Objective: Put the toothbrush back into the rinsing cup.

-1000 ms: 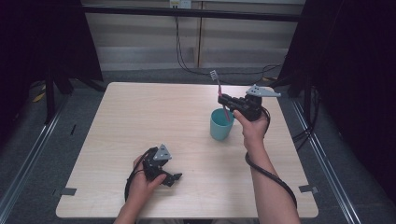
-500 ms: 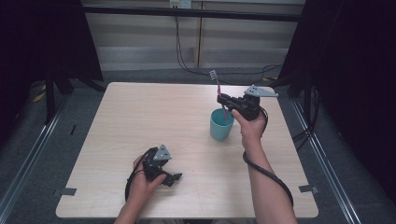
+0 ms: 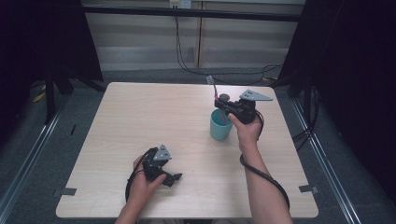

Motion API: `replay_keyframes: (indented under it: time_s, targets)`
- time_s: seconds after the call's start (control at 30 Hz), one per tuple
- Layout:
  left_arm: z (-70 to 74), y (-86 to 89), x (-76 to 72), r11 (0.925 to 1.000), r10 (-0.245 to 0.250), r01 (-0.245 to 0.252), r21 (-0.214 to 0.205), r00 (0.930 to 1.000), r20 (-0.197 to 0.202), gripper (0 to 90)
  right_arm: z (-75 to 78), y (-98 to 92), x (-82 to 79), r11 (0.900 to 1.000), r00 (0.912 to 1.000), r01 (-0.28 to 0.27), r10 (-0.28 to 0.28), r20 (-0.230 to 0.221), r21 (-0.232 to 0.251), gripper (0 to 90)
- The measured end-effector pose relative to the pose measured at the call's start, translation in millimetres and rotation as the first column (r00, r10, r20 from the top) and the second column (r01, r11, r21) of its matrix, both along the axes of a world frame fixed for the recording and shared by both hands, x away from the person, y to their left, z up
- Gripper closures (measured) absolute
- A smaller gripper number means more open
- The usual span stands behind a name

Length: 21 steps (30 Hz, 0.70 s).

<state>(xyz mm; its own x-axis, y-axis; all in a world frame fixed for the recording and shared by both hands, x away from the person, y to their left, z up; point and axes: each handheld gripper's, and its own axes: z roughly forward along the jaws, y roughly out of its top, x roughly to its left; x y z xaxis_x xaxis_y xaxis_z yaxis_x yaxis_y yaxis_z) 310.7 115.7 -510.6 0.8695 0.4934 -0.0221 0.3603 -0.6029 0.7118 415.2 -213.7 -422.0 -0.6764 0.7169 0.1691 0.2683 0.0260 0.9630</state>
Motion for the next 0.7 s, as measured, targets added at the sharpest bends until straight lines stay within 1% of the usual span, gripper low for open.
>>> replay_keyframes:
  time_s: [0.23,0.33,0.47,0.63,0.7]
  targets:
    - [-0.1,-0.1,-0.2,1.0000,-0.001,0.001,-0.002,1.0000,0.001,5.3,-4.8,1.1,0.7,0.9999,1.0000,0.003,-0.003,0.008,-0.010,80.3]
    - [0.4,0.1,-0.7,1.0000,-0.003,0.003,0.005,1.0000,0.001,5.6,-8.8,-1.4,-0.5,0.9999,0.9999,0.011,-0.011,0.006,0.003,80.3]
    - [0.0,-0.1,-1.5,1.0000,-0.002,0.002,-0.006,1.0000,-0.001,6.2,-14.0,-2.7,-1.4,0.9999,0.9999,0.016,-0.016,0.006,0.005,80.3]
    - [0.0,-0.1,-1.7,1.0000,-0.002,0.002,-0.007,1.0000,-0.001,6.3,-18.6,-3.7,-1.4,0.9997,0.9997,0.023,-0.023,0.003,-0.003,80.1]
    - [0.0,0.0,-1.6,1.0000,-0.002,0.002,-0.007,1.0000,-0.001,6.3,-21.0,-3.7,-2.1,0.9996,0.9997,0.026,-0.026,-0.002,-0.015,80.1]
